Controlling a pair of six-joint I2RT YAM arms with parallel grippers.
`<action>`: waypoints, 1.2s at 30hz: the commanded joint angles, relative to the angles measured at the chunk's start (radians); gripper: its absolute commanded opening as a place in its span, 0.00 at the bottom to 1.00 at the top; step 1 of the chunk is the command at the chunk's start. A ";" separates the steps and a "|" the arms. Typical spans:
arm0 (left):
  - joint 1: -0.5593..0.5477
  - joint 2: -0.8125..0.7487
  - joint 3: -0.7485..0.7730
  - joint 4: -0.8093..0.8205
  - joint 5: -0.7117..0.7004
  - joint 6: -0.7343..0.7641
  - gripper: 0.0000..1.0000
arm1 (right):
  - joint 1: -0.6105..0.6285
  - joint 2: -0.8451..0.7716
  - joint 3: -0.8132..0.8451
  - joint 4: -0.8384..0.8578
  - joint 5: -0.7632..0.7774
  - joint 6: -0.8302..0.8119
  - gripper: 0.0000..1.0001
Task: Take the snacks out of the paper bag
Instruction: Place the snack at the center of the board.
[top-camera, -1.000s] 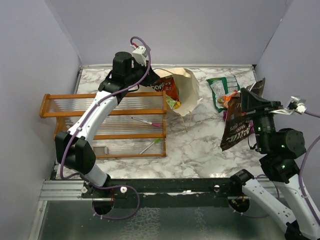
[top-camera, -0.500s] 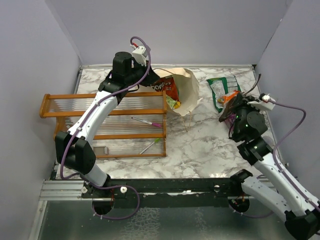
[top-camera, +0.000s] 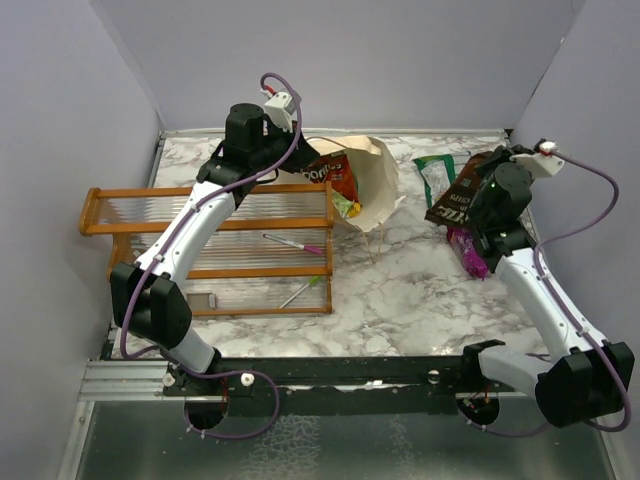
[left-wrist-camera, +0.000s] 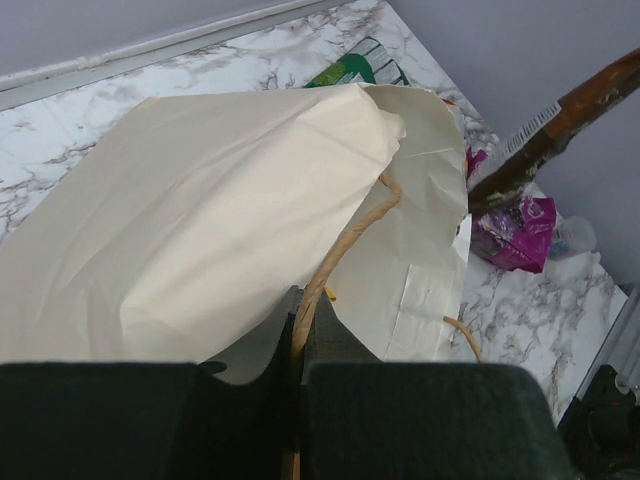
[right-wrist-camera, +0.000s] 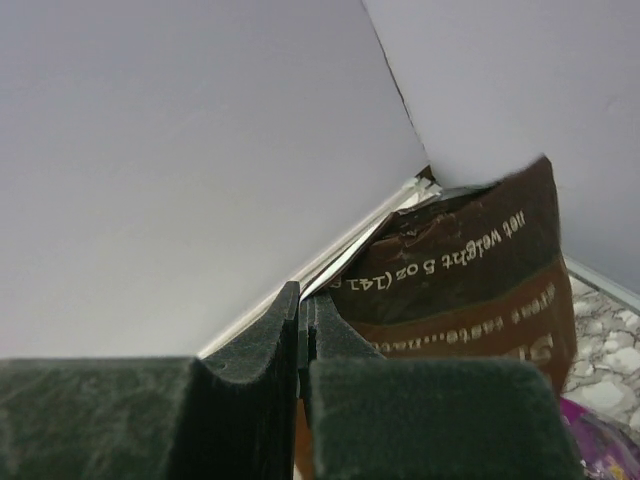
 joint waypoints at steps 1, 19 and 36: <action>0.013 -0.013 0.022 0.012 0.005 -0.017 0.00 | -0.039 0.012 0.075 -0.003 -0.055 0.071 0.01; 0.048 -0.026 0.006 0.056 0.068 -0.067 0.00 | -0.065 -0.341 -0.427 -0.200 0.123 0.230 0.01; 0.063 -0.027 0.004 0.062 0.078 -0.075 0.00 | -0.065 -0.264 -0.421 -0.235 0.054 0.233 0.06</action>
